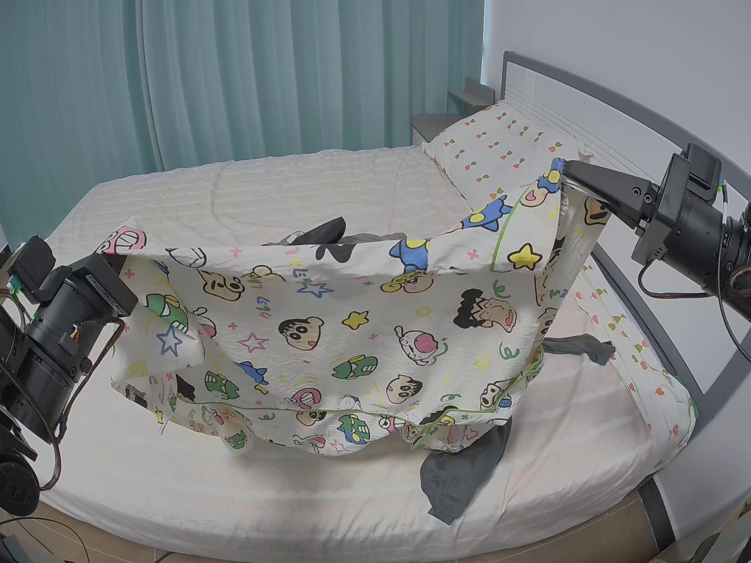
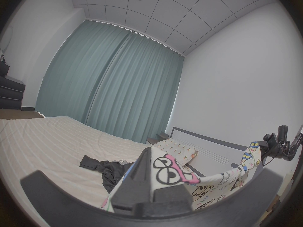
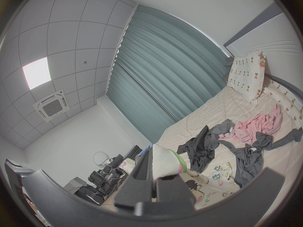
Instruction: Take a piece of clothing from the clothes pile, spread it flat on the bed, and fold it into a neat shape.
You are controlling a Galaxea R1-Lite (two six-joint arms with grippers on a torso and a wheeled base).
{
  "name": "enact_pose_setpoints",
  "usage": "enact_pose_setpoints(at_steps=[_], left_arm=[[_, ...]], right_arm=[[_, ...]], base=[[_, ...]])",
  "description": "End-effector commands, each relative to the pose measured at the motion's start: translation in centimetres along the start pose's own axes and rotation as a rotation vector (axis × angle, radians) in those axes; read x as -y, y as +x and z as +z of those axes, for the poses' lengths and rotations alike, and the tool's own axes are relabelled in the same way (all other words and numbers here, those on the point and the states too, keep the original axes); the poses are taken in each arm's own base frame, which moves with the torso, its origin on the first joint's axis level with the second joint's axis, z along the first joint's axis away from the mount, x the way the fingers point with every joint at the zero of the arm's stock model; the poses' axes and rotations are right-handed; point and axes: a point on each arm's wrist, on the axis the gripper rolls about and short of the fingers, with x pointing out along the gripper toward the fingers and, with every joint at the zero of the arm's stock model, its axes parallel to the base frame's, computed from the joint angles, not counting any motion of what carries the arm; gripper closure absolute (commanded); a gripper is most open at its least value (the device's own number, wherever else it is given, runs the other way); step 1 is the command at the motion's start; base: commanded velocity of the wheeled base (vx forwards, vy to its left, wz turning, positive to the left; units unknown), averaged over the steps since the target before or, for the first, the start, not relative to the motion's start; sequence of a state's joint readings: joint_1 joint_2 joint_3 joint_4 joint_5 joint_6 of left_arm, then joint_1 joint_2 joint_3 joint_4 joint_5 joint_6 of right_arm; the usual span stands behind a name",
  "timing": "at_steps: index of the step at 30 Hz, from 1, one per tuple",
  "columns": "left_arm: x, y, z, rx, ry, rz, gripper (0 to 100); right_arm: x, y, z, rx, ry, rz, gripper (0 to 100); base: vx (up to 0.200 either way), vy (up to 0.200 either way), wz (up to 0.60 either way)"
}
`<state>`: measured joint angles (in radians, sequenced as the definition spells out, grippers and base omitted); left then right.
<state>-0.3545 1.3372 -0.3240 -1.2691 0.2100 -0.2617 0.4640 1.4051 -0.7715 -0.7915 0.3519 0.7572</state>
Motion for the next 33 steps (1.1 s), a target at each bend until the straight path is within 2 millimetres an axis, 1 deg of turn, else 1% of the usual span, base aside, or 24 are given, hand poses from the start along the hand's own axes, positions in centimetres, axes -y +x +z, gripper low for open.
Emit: enact_pose_setpoints(at_steps=[1,10,13,15,25,33], left_arm=[[0.0,0.1,0.1,0.002,0.000,0.001,100],[-0.3,0.5,0.4,0.021,0.003,0.019,100],[-0.6,1.5,0.1,0.013,0.011,0.040,100],[-0.7,1.8,-0.1,0.006,0.014,0.046,100],[-0.9,2.3,-0.8,-0.020,0.018,0.053,100],[-1.0,2.5,-1.1,-0.033,0.021,0.055,100]], right_arm=[[0.0,0.0,0.0,-0.001,0.001,0.001,100],[0.0,0.0,-0.1,-0.003,0.001,0.004,100],[-0.2,0.0,0.0,-0.001,-0.001,0.012,100],[-0.1,0.0,-0.1,-0.003,0.000,0.010,100],[-0.3,0.1,-0.3,-0.010,0.001,0.018,100],[-0.4,0.1,-0.3,-0.012,0.001,0.025,100]], base=[[-0.200,0.200,0.00],[-0.200,0.200,0.00],[0.000,0.200,0.00],[0.000,0.000,0.00],[0.000,0.000,0.00],[0.200,0.000,0.00]])
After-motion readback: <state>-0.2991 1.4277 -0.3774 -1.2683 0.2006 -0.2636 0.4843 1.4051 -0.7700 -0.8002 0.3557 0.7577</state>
